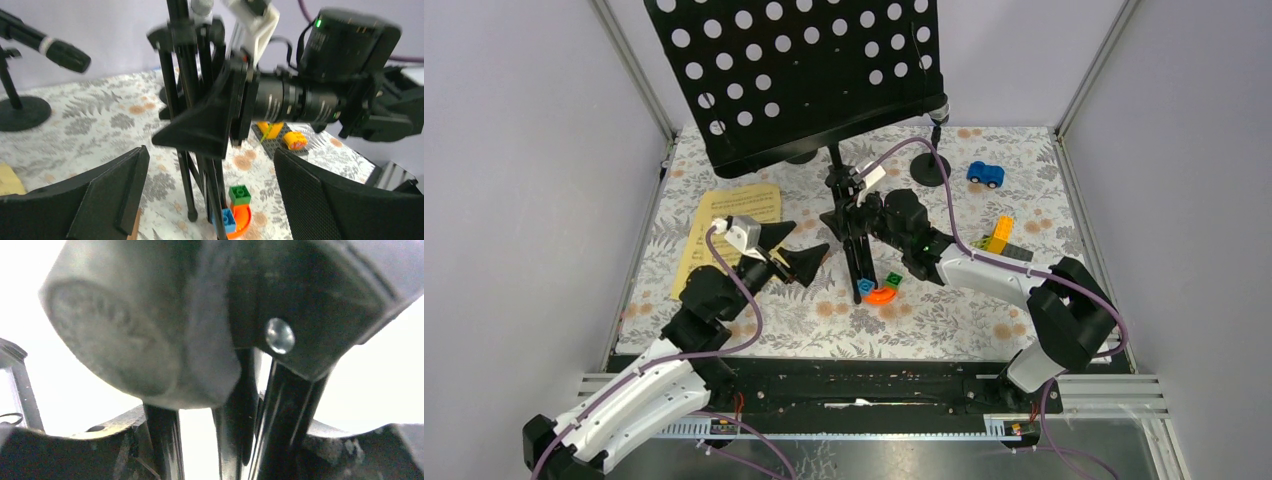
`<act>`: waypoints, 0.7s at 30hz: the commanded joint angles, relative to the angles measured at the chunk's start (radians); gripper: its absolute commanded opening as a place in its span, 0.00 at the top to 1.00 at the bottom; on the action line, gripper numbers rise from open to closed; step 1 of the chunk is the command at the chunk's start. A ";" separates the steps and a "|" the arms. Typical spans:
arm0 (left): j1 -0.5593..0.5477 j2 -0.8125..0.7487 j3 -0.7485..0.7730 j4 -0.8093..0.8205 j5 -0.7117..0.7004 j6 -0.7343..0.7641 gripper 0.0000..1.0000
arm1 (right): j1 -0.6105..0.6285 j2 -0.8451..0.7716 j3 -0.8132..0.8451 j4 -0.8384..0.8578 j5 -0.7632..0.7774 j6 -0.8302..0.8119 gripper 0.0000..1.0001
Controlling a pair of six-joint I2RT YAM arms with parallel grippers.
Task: Pack up the instrument practice props
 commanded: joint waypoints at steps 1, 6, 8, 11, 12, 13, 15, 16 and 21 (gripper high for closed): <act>-0.002 -0.016 -0.082 0.072 0.045 -0.067 0.01 | 0.002 -0.088 0.173 0.389 -0.046 -0.022 1.00; -0.039 0.011 -0.182 0.136 0.082 -0.158 0.01 | 0.005 -0.111 0.153 0.483 -0.037 -0.032 1.00; -0.081 0.031 -0.206 0.155 0.040 -0.173 0.01 | 0.008 -0.118 0.145 0.505 -0.019 -0.022 1.00; -0.167 0.073 -0.232 0.221 -0.085 -0.191 0.01 | 0.020 -0.127 0.149 0.520 0.013 -0.026 1.00; -0.193 0.096 -0.240 0.247 -0.133 -0.202 0.01 | 0.028 -0.130 0.155 0.518 0.030 -0.032 1.00; -0.214 0.130 -0.245 0.279 -0.174 -0.209 0.01 | 0.032 -0.132 0.159 0.515 0.045 -0.037 1.00; -0.254 0.210 -0.237 0.321 -0.266 -0.227 0.01 | 0.042 -0.141 0.172 0.496 0.065 -0.047 1.00; -0.270 0.258 -0.232 0.342 -0.320 -0.242 0.01 | 0.046 -0.143 0.180 0.485 0.069 -0.052 1.00; -0.295 0.487 -0.190 0.436 -0.541 -0.312 0.01 | 0.058 -0.157 0.194 0.445 0.071 -0.069 1.00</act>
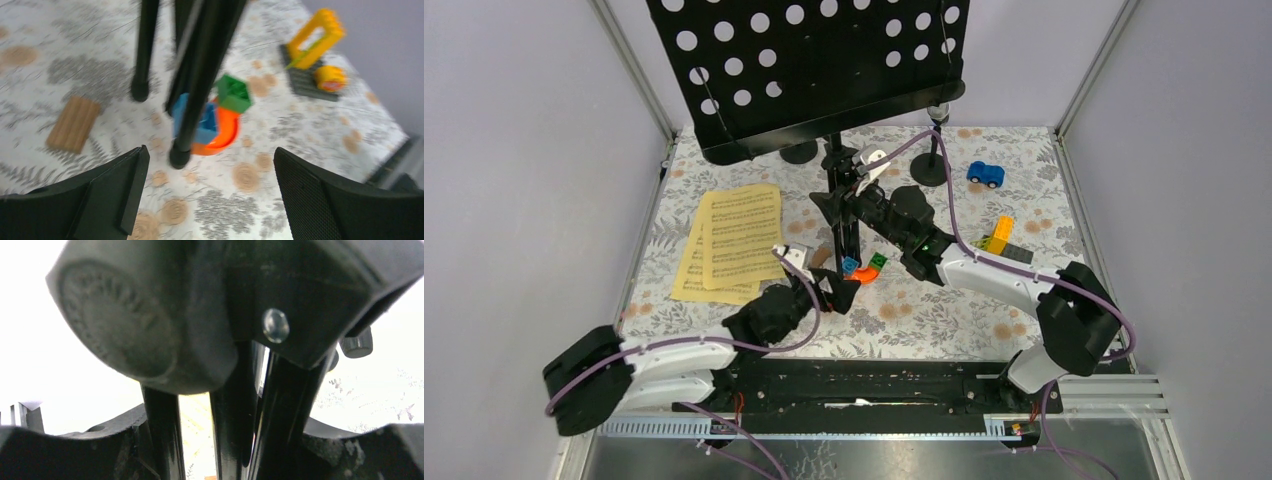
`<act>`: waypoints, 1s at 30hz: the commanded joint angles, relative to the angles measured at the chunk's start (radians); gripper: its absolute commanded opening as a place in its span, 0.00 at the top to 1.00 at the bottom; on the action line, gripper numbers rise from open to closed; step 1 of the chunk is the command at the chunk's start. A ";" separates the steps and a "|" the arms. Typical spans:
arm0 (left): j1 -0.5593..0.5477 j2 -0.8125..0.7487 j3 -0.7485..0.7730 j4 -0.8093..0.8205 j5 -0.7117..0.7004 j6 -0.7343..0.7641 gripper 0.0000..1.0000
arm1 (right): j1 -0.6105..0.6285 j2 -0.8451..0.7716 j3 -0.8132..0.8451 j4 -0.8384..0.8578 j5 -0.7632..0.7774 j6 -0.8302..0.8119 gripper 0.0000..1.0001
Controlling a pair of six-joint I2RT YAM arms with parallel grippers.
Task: Pack up the instrument practice props
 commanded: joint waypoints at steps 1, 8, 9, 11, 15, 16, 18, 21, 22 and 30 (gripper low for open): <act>-0.009 0.150 0.057 0.150 -0.271 -0.077 0.01 | 0.024 -0.139 0.140 0.294 0.022 -0.048 1.00; -0.008 0.250 0.077 0.296 -0.336 -0.073 0.01 | 0.029 -0.162 0.134 0.264 0.006 -0.062 1.00; -0.008 0.247 0.071 0.329 -0.315 -0.067 0.01 | 0.029 -0.166 0.132 0.262 0.008 -0.064 1.00; -0.008 0.242 0.062 0.374 -0.286 -0.060 0.01 | 0.029 -0.170 0.128 0.258 0.015 -0.069 1.00; -0.009 0.237 0.078 0.340 -0.331 -0.053 0.01 | 0.028 -0.178 0.125 0.254 0.012 -0.069 1.00; -0.008 0.242 0.094 0.305 -0.355 -0.054 0.01 | 0.029 -0.178 0.123 0.252 0.010 -0.067 1.00; -0.008 0.267 0.140 0.193 -0.395 -0.062 0.01 | 0.029 -0.182 0.123 0.251 0.010 -0.066 1.00; -0.008 0.341 0.174 0.095 -0.396 -0.092 0.03 | 0.028 -0.186 0.127 0.247 0.010 -0.068 1.00; -0.009 0.372 0.180 0.077 -0.382 -0.109 0.04 | 0.028 -0.185 0.128 0.246 0.010 -0.068 1.00; -0.041 0.500 0.146 -0.029 -0.347 -0.277 0.18 | 0.029 -0.192 0.142 0.210 0.000 -0.075 1.00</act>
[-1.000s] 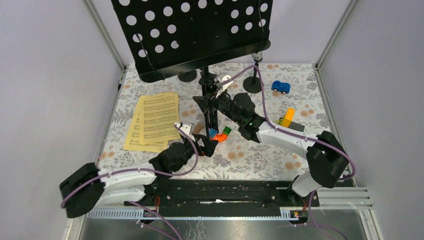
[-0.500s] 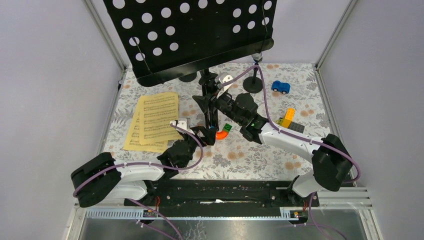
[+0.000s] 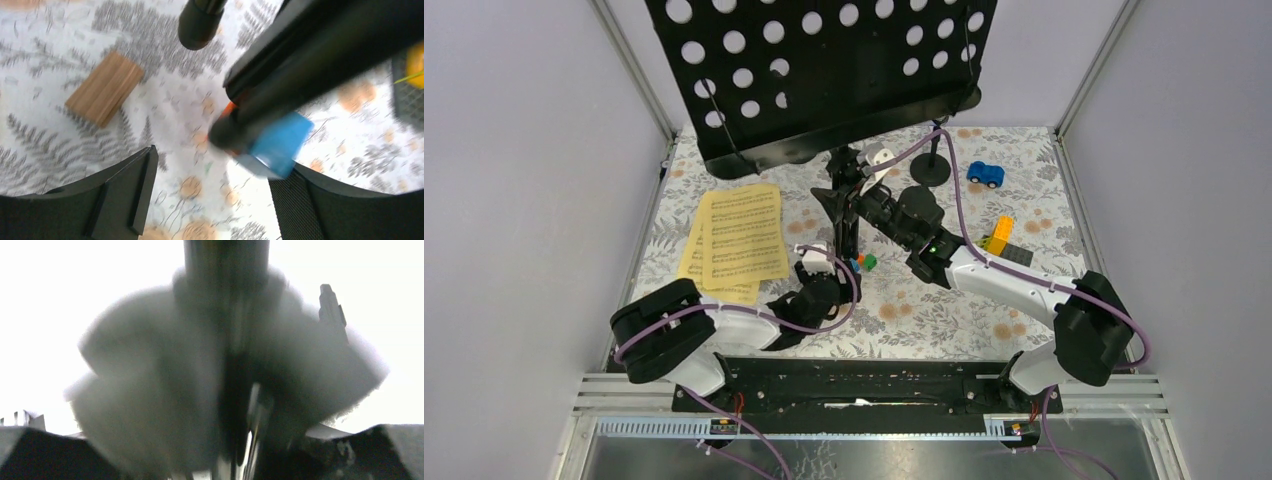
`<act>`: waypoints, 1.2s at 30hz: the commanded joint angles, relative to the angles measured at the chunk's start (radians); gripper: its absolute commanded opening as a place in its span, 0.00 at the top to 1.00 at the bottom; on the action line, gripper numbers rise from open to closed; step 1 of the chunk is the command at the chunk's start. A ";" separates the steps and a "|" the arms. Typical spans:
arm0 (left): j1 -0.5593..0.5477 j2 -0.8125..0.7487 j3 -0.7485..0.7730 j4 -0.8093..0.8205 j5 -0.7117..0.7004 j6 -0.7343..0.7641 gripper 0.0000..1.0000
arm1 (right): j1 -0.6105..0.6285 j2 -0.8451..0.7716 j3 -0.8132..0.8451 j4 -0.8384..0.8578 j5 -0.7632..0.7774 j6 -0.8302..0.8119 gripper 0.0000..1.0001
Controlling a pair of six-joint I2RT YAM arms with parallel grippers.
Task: Pack up the instrument practice props
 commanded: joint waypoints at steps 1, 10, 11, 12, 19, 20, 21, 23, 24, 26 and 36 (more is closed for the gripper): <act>-0.024 -0.014 -0.038 -0.058 -0.022 -0.096 0.18 | 0.008 -0.120 0.134 0.221 0.001 -0.038 1.00; -0.051 -0.210 -0.081 -0.017 0.041 0.017 0.08 | 0.008 -0.086 0.188 0.121 0.026 -0.055 1.00; -0.051 -0.233 -0.092 0.004 0.056 0.025 0.08 | 0.008 -0.084 0.191 0.121 0.026 -0.053 1.00; -0.051 -0.254 -0.100 0.013 0.073 0.033 0.07 | 0.008 -0.082 0.193 0.119 0.023 -0.054 1.00; -0.066 -0.507 -0.135 -0.068 0.172 0.044 0.01 | 0.007 -0.014 0.301 -0.013 -0.017 -0.061 1.00; -0.067 -0.551 -0.131 -0.115 0.155 0.033 0.01 | 0.008 0.006 0.327 -0.038 -0.025 -0.059 1.00; -0.068 -0.595 -0.126 -0.162 0.129 0.026 0.01 | 0.007 0.024 0.351 -0.054 -0.034 -0.052 1.00; -0.068 -0.676 -0.124 -0.236 0.093 0.018 0.01 | 0.008 0.061 0.390 -0.078 -0.049 -0.036 1.00; -0.068 -0.725 -0.128 -0.266 0.074 0.014 0.01 | 0.008 0.077 0.409 -0.087 -0.052 -0.022 1.00; -0.068 -0.775 -0.148 -0.285 0.042 0.022 0.01 | 0.008 0.111 0.439 -0.095 -0.064 0.021 1.00; -0.069 -0.549 -0.134 0.007 -0.006 0.167 0.01 | 0.062 0.201 0.500 -0.015 -0.098 0.191 1.00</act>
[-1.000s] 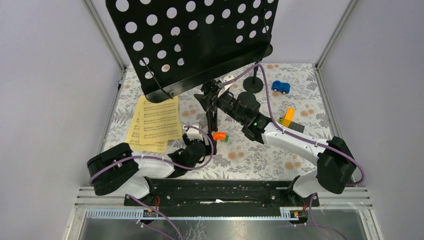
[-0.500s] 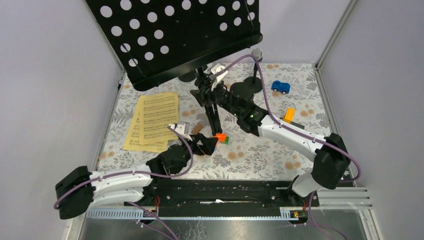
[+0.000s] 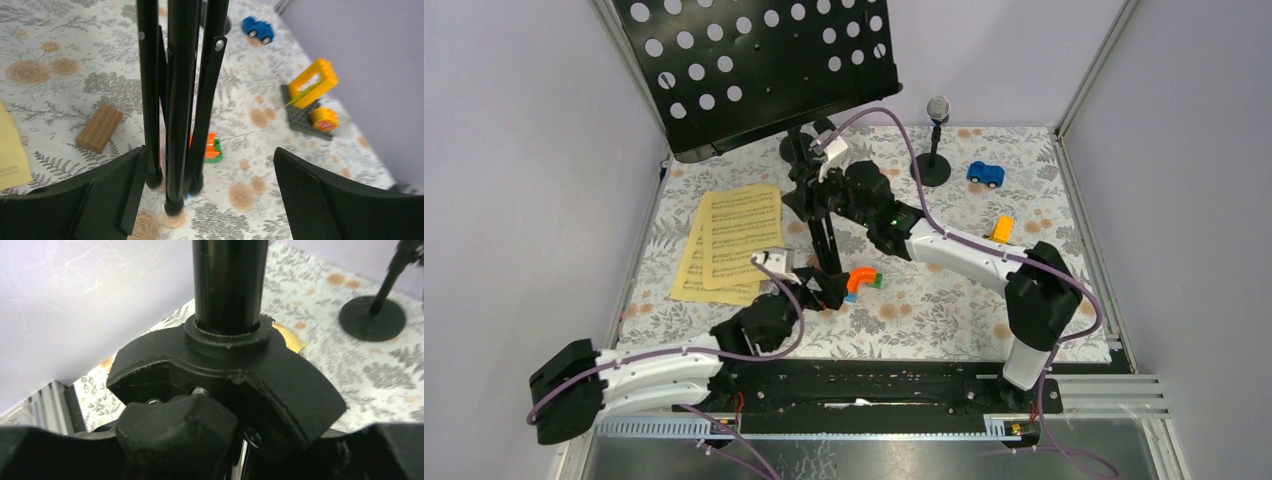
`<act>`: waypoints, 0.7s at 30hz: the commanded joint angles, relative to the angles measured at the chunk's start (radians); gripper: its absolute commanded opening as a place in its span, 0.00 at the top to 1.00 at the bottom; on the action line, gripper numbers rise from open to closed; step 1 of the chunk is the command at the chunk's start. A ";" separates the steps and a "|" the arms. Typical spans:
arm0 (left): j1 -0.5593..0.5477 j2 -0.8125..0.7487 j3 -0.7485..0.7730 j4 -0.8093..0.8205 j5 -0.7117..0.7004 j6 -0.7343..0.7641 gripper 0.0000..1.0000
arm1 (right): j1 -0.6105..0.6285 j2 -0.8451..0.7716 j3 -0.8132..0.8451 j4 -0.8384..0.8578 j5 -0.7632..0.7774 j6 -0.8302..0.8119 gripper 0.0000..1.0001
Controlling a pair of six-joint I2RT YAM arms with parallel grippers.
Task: Pack up the instrument practice props
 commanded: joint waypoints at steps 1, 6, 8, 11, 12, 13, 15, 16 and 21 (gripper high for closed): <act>-0.002 0.154 0.088 0.092 -0.105 0.052 0.01 | 0.056 -0.058 0.166 0.314 -0.052 0.061 1.00; -0.001 0.207 0.095 0.032 -0.219 -0.023 0.28 | 0.101 -0.052 0.201 0.241 -0.080 0.078 1.00; -0.003 0.189 0.068 0.002 -0.219 -0.072 0.51 | 0.110 -0.043 0.213 0.214 -0.097 0.092 1.00; -0.002 0.139 0.023 -0.044 -0.207 -0.151 0.78 | 0.119 -0.002 0.264 0.145 -0.111 0.093 1.00; -0.002 0.116 0.014 -0.066 -0.197 -0.172 0.85 | 0.122 0.021 0.291 0.110 -0.112 0.089 1.00; -0.002 0.095 0.011 -0.102 -0.194 -0.193 0.91 | 0.123 0.048 0.324 0.075 -0.115 0.085 1.00; -0.002 0.048 0.012 -0.183 -0.173 -0.241 1.00 | 0.124 0.118 0.397 0.014 -0.132 0.078 1.00; -0.002 0.020 0.013 -0.225 -0.162 -0.269 1.00 | 0.124 0.149 0.430 -0.014 -0.142 0.073 1.00; -0.002 -0.114 -0.002 -0.382 -0.104 -0.418 1.00 | 0.128 0.288 0.549 -0.108 -0.170 0.041 1.00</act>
